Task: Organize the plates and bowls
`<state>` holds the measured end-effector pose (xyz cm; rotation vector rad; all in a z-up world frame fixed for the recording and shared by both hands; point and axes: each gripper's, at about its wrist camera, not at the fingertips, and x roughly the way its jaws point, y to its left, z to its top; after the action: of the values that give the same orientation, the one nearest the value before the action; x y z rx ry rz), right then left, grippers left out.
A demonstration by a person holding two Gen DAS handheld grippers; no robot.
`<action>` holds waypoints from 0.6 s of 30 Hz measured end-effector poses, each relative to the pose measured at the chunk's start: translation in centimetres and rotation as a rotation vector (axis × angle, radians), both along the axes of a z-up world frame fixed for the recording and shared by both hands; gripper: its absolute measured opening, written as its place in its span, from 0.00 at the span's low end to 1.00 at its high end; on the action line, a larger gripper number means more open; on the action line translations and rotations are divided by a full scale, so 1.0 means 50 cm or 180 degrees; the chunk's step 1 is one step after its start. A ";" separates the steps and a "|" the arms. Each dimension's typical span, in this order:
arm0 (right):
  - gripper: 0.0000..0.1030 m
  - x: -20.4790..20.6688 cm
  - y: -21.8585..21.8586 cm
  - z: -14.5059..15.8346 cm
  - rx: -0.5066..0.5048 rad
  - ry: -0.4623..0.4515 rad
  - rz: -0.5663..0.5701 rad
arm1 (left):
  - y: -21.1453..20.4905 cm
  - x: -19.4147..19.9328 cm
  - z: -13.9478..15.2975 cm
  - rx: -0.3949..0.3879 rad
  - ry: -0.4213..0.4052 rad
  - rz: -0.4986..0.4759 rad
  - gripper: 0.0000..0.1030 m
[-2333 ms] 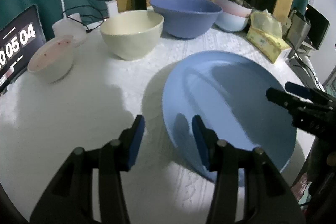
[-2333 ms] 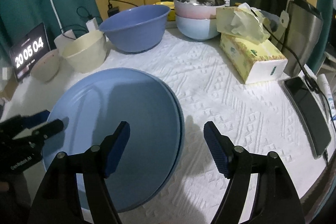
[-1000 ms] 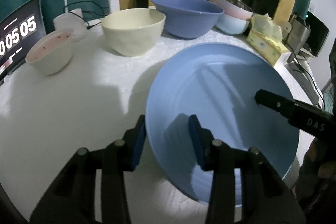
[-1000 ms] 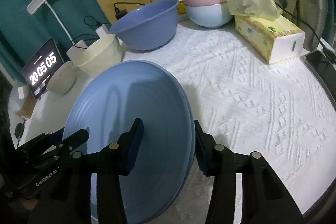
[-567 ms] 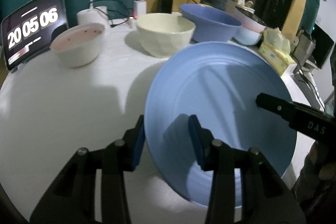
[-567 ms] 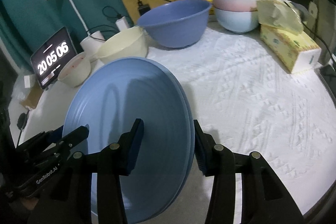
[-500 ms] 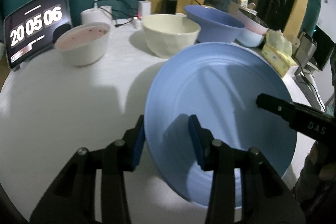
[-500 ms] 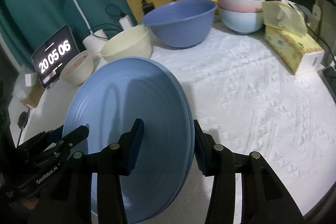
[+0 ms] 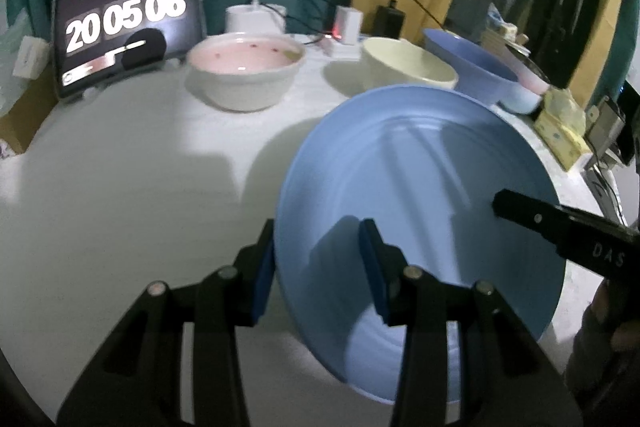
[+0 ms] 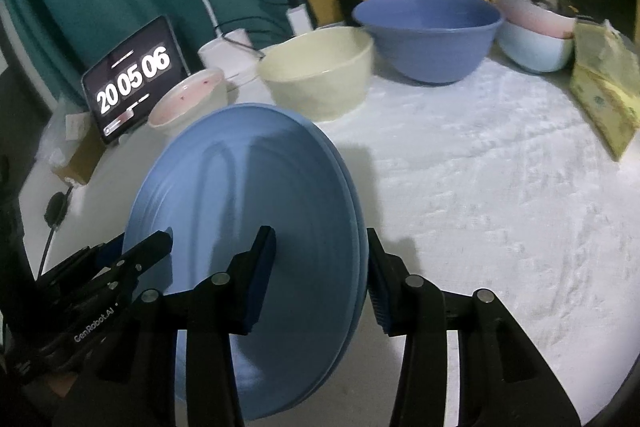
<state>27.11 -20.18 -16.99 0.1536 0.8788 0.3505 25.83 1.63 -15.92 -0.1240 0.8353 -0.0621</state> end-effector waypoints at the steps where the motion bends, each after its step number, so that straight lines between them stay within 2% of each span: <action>1: 0.44 0.002 0.007 -0.001 0.0007 0.0009 0.0019 | 0.009 0.000 0.000 -0.0004 -0.0002 0.0019 0.40; 9: 0.44 0.015 0.090 -0.008 -0.0001 0.0078 0.0235 | 0.090 -0.012 -0.011 0.0006 0.0003 0.0241 0.40; 18: 0.45 0.033 0.145 -0.027 0.0020 0.0171 0.0365 | 0.142 -0.016 -0.026 0.0019 0.0022 0.0383 0.40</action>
<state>28.76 -12.93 -18.34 0.1190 0.9420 0.4579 25.03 8.74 -17.24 -0.1685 0.8334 0.0539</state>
